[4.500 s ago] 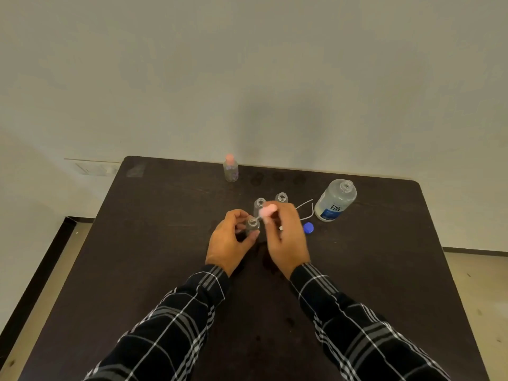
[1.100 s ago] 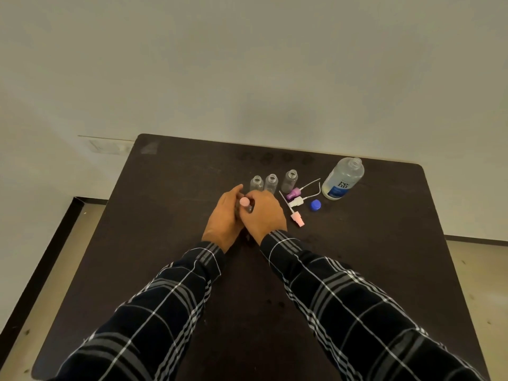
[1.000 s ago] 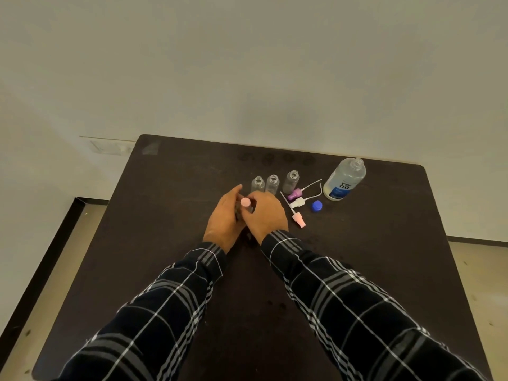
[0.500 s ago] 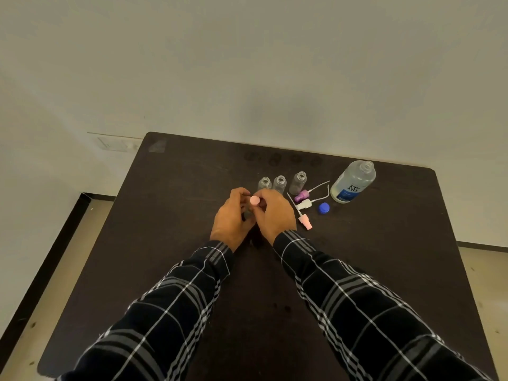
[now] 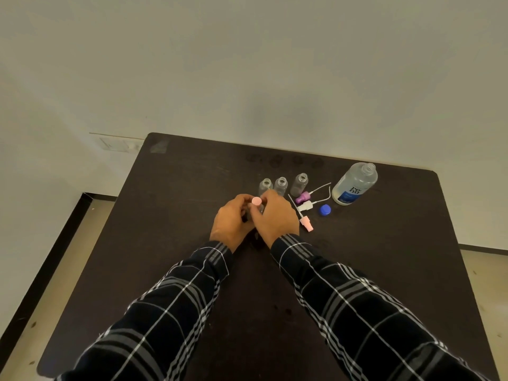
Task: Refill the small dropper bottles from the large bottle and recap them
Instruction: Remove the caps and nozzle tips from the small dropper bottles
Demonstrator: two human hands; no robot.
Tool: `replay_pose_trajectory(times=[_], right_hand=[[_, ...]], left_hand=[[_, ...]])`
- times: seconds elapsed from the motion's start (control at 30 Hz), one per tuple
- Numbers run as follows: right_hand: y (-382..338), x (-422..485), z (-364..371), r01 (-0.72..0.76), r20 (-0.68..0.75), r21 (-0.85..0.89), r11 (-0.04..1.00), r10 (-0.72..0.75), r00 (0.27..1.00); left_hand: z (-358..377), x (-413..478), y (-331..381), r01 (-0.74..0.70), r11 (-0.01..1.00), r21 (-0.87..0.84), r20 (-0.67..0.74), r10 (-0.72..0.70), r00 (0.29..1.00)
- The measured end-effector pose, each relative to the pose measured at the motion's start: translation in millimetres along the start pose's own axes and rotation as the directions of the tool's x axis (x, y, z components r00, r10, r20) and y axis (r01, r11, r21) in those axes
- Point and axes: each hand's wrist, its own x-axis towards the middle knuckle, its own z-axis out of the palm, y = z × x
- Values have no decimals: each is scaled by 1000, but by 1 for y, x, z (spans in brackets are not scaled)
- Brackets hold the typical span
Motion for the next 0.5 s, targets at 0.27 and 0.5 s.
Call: replay_pose_trajectory(times=[0.27,0.5], right_hand=[[-2,-12,2,-42,-15,112,993,44,999],[0,-4,0,100,-7,-35,994,-100,995]], left_hand=[[3,2,3,39,999,-11,-17,-39,999],[4,2,2,43,997,-69,-3,-44,999]])
